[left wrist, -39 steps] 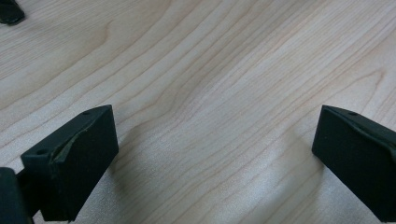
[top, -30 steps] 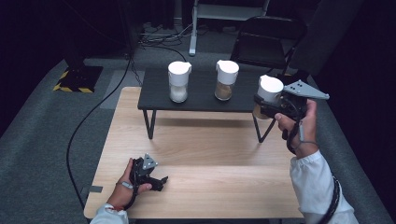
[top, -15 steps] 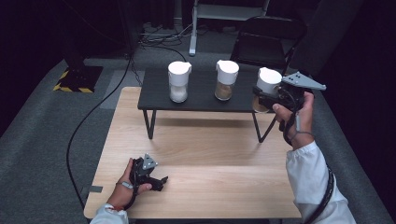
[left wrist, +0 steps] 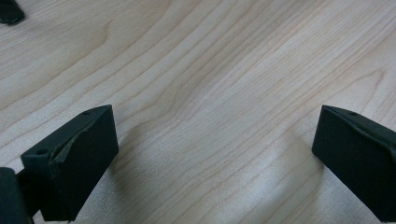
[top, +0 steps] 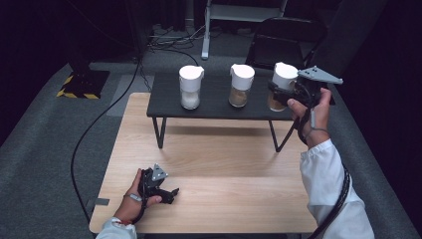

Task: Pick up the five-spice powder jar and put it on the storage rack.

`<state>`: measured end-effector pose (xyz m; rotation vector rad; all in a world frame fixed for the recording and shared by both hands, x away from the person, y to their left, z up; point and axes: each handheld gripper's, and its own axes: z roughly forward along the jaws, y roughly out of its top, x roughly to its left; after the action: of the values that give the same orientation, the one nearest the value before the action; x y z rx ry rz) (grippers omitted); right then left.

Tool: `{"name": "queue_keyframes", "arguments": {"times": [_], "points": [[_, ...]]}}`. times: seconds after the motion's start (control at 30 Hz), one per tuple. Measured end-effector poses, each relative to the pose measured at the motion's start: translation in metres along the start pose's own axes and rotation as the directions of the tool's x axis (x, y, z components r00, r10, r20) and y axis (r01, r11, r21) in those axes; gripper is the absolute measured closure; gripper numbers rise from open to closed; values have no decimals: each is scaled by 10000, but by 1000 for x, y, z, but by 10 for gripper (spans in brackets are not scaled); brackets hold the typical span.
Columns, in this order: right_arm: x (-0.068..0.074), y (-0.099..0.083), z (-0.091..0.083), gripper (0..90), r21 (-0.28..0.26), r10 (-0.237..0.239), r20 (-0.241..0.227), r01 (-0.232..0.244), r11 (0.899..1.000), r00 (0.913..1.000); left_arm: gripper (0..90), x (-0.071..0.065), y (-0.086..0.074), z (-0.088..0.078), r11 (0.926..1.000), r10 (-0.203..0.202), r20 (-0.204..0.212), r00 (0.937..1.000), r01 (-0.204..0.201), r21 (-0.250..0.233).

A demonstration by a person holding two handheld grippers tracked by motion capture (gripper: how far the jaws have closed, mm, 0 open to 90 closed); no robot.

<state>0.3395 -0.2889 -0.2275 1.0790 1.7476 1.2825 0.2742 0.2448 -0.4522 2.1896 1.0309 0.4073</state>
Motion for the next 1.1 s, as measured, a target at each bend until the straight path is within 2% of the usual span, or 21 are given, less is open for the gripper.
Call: {"name": "queue_keyframes", "arguments": {"times": [0.47,1.1], "points": [[-2,-4,26,294,-12,238,248,-238,9997,9994,0,0,0,0,10000,3,2,10000,-3,2],[-4,-16,46,294,211,475,750,-493,9986,9961,1,0,0,0,10000,22,16,10000,-22,0]]}}
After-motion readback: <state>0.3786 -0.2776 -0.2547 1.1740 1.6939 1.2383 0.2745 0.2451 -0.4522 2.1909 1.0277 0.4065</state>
